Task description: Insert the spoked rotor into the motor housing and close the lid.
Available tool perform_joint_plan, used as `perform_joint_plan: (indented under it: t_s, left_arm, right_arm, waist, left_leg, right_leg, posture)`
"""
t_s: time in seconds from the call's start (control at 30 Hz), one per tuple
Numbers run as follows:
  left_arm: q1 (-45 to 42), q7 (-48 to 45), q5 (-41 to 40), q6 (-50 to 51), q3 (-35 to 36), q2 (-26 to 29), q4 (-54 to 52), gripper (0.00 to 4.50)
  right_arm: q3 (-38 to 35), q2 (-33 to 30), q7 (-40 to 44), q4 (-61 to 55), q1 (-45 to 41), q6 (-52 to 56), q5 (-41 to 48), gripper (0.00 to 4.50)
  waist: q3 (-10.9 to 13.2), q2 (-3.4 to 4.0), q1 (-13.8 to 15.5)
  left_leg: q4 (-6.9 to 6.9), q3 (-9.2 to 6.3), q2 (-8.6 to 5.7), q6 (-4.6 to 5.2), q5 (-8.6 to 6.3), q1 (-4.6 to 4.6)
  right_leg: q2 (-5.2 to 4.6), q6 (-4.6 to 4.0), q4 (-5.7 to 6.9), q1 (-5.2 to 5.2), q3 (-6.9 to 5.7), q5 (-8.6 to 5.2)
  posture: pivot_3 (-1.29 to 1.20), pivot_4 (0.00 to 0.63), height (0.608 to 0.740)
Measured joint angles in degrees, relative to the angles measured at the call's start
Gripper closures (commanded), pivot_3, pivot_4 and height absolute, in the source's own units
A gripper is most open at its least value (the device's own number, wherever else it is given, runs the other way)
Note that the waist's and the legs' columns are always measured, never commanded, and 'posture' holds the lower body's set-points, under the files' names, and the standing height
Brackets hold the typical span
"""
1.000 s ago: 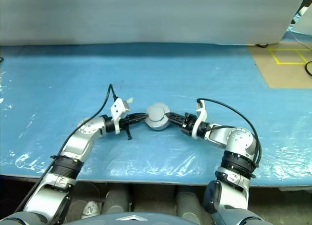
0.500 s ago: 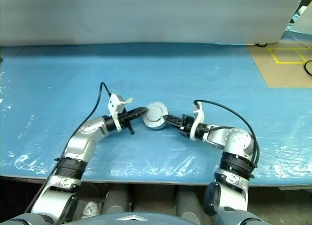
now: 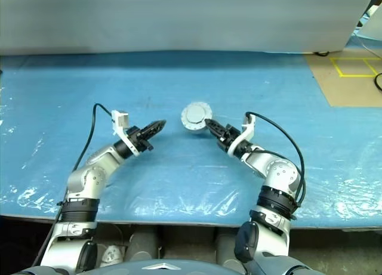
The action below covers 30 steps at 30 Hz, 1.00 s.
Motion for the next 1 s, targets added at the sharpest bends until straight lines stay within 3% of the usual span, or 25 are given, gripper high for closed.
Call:
perform_joint_plan:
  t_s: [0.3, 0.93, 1.0]
  left_arm:
    - [-0.07, 5.11, -7.57, 3.51, 2.63, -6.23, -0.37, 0.11]
    - [-1.91, 12.21, -19.15, 13.46, 6.05, -9.46, -1.42, 0.02]
    - [-1.93, 12.19, -19.86, 14.59, 6.02, -9.41, -1.42, 0.41]
  right_arm:
    - [2.66, 0.8, -1.32, -1.14, -0.27, -3.23, 5.11, 3.41]
    - [14.66, -3.77, 1.32, -4.53, 3.73, -0.32, 12.15, 3.41]
    - [15.02, -3.87, 1.31, -4.53, 3.74, -0.64, 12.17, 3.41]
  waist:
    - [0.01, -0.01, 0.01]
    - [0.01, -0.03, 0.06]
    - [0.01, -0.03, 0.06]
  left_leg:
    - [0.0, -0.01, -0.03, 0.0, 0.0, -0.02]
    - [0.08, -0.09, -0.06, 0.0, 0.0, -0.06]
    - [0.09, -0.09, -0.07, 0.0, 0.0, -0.07]
  right_leg:
    - [0.01, 0.01, 0.0, 0.01, 0.0, 0.0]
    - [0.01, 0.07, 0.02, 0.04, -0.03, 0.01]
    - [0.01, 0.07, 0.02, 0.04, -0.03, 0.01]
  posture:
    - [0.0, 0.15, 0.74]
    - [0.0, 0.15, 0.74]
    - [0.0, 0.15, 0.74]
